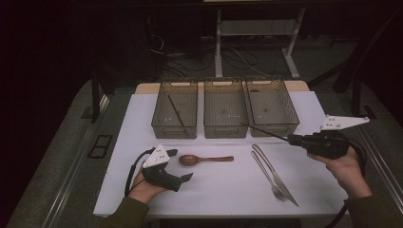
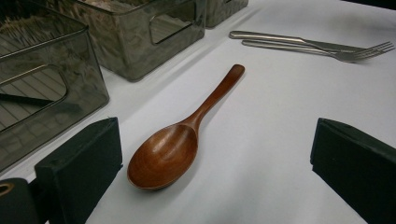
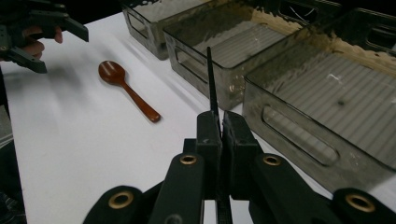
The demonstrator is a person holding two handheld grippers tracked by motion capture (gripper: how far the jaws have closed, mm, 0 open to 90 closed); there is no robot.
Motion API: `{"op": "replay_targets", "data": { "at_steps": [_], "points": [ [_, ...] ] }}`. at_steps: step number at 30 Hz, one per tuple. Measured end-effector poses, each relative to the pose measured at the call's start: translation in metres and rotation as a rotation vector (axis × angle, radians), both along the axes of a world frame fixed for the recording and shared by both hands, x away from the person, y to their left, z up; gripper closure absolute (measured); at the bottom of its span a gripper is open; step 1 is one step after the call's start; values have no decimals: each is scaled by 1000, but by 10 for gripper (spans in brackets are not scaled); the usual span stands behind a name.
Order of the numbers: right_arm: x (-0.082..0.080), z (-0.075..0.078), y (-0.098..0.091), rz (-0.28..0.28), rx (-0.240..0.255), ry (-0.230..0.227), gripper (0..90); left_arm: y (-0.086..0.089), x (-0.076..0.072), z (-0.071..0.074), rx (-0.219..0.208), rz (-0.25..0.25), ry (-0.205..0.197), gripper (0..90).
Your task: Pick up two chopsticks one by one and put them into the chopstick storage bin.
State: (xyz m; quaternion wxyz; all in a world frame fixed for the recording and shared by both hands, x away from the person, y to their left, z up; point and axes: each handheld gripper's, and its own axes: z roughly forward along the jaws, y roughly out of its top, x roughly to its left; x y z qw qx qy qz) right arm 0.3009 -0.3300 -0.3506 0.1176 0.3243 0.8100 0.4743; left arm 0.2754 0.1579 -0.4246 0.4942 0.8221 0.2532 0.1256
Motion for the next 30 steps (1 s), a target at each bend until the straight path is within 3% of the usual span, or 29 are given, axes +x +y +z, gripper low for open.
{"op": "replay_targets", "data": {
  "at_steps": [12, 23, 30],
  "points": [
    [30, 7, 38, 41, -14, -20, 850, 0, 1, 0, 3, -4, -3, 10],
    [56, 9, 75, 40, -28, -27, 850, 1, 1, 0, -2, 0, 2, 10],
    [74, 16, 99, 31, -73, -35, 849, 1, 1, 0, -7, -2, 1, 10]
  ]
}}
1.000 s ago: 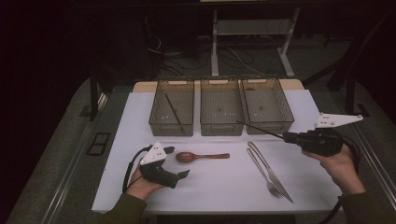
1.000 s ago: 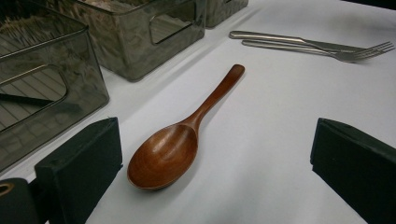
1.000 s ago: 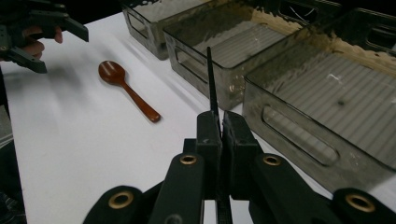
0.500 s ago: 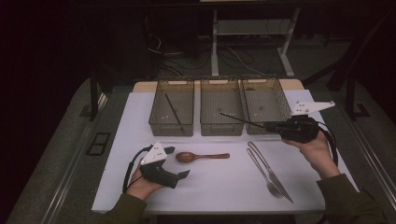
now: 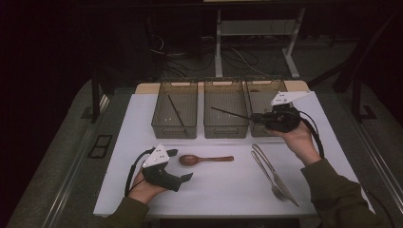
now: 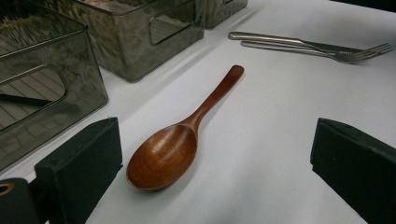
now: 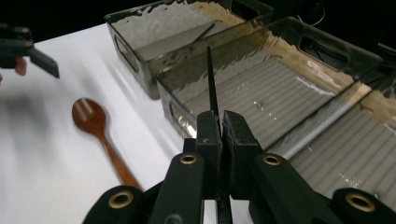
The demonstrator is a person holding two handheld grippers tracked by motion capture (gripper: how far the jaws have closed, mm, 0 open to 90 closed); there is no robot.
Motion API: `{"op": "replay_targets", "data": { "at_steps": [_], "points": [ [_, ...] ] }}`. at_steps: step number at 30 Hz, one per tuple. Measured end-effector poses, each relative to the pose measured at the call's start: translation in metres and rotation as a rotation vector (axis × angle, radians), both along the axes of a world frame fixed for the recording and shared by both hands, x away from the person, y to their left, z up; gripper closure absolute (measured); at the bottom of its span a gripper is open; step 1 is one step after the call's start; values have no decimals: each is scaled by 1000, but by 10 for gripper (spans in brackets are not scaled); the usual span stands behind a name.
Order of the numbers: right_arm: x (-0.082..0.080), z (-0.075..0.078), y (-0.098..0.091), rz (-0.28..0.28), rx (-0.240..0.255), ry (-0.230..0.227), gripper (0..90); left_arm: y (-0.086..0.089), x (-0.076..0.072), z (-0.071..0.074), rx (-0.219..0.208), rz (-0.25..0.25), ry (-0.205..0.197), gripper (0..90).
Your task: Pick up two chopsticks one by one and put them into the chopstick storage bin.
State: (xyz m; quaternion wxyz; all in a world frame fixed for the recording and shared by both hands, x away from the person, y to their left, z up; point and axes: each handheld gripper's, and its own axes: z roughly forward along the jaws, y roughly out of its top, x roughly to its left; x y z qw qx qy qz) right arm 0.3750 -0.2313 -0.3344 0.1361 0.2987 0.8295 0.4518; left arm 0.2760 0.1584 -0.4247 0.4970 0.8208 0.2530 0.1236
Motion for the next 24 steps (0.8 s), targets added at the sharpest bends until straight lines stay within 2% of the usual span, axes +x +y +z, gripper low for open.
{"op": "replay_targets", "data": {
  "at_steps": [12, 17, 18, 24],
  "points": [
    [34, 9, 52, 12, -6, 11, 849, 0, 0, 0, 3, -1, 0, 10],
    [51, 8, 77, -2, -6, 16, 849, 1, 0, 1, 5, -6, -3, 11],
    [55, 8, 81, -6, -9, 21, 849, 0, -1, 1, -10, 1, 0, 11],
    [73, 3, 110, -20, -18, 30, 849, 1, 0, 1, -3, -6, -4, 11]
  ]
}}
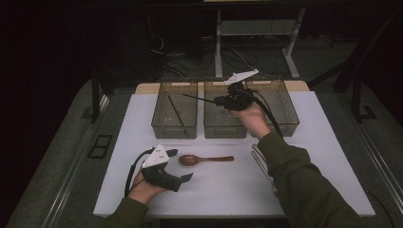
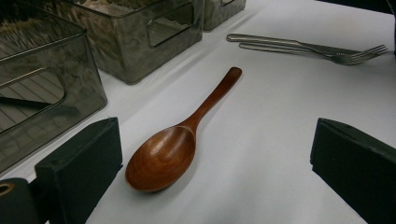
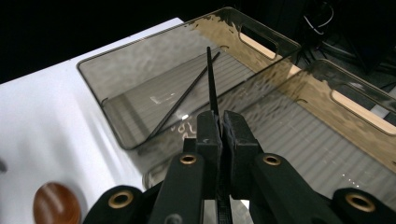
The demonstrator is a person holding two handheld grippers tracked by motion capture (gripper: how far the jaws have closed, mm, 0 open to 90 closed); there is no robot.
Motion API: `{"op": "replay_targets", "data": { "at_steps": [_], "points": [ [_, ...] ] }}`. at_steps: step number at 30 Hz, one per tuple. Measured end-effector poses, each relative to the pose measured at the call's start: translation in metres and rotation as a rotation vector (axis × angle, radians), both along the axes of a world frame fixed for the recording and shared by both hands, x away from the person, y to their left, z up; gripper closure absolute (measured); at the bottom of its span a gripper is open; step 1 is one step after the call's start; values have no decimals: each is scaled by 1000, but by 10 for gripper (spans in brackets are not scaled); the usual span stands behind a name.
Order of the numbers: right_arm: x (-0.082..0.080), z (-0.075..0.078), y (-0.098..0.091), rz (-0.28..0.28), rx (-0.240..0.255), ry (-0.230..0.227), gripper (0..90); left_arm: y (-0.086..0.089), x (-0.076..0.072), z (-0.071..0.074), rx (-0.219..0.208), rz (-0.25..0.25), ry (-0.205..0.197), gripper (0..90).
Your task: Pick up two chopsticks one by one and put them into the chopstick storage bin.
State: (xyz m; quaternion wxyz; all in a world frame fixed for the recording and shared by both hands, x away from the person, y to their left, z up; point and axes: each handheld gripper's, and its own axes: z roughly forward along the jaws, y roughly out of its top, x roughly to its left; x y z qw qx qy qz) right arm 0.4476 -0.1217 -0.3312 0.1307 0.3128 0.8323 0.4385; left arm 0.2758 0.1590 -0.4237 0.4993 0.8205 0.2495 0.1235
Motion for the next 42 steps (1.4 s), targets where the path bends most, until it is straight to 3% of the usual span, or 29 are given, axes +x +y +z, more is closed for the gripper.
{"op": "replay_targets", "data": {
  "at_steps": [6, 17, 26, 38, 42],
  "points": [
    [15, -5, 26, -10, -8, 18, 849, 0, 0, 1, 3, -5, -4, 11],
    [34, -19, 65, -48, -76, 45, 848, -1, -1, 1, -5, -5, -3, 11],
    [43, -34, 87, -66, -83, 79, 848, -1, 0, 2, -12, -12, -6, 11],
    [49, -44, 108, -71, -102, 89, 838, -2, 0, 2, -16, -19, -6, 12],
    [49, -43, 109, -66, -93, 84, 755, -2, 0, 2, -17, -19, -6, 12]
  ]
}}
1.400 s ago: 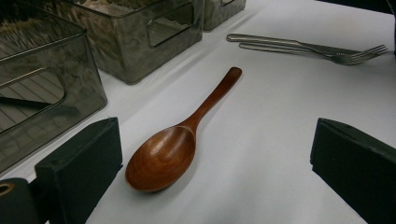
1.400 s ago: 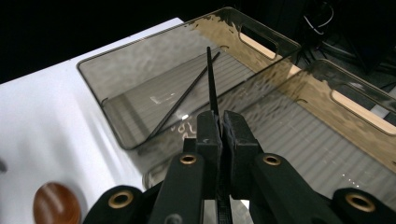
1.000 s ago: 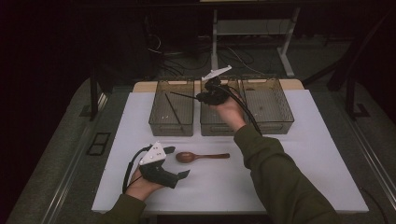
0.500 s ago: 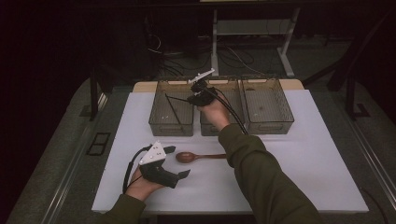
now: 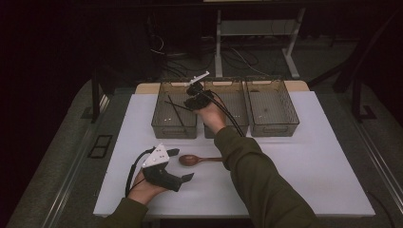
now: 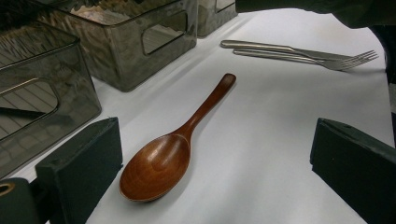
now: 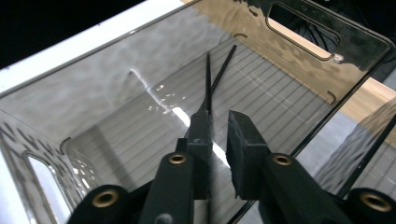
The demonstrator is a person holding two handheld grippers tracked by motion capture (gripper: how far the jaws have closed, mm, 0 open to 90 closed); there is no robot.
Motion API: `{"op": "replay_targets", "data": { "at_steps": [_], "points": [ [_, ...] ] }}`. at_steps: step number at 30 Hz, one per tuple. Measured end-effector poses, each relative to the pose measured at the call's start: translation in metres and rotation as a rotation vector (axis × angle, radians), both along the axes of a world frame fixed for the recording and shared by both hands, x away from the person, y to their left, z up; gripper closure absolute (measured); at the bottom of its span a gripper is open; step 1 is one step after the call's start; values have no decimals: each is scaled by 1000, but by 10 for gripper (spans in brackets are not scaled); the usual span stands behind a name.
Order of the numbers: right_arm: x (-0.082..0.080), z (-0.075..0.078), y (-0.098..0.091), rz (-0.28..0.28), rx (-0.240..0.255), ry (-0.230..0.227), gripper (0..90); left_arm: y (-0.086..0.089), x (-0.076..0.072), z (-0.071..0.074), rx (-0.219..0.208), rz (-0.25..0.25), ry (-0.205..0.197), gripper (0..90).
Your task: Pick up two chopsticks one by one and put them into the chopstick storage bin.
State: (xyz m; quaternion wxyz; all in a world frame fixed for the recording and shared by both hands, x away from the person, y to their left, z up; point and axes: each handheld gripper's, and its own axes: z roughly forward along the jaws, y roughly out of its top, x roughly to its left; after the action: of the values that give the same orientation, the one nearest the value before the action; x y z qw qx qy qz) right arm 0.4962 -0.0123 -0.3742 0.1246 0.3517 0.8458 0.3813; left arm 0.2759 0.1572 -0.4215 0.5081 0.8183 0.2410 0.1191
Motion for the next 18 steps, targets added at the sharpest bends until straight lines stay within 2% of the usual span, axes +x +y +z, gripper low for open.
{"op": "replay_targets", "data": {
  "at_steps": [6, 12, 18],
  "points": [
    [-1, 8, -7, 17, 27, 8, 616, 0, 1, 0, 3, 2, 3, 12],
    [-8, 20, -24, 36, 52, 1, 476, 1, 2, -1, 9, 11, 3, 12],
    [-15, 27, -43, 64, 69, -14, 430, 0, 2, -1, 13, 15, 4, 12]
  ]
}}
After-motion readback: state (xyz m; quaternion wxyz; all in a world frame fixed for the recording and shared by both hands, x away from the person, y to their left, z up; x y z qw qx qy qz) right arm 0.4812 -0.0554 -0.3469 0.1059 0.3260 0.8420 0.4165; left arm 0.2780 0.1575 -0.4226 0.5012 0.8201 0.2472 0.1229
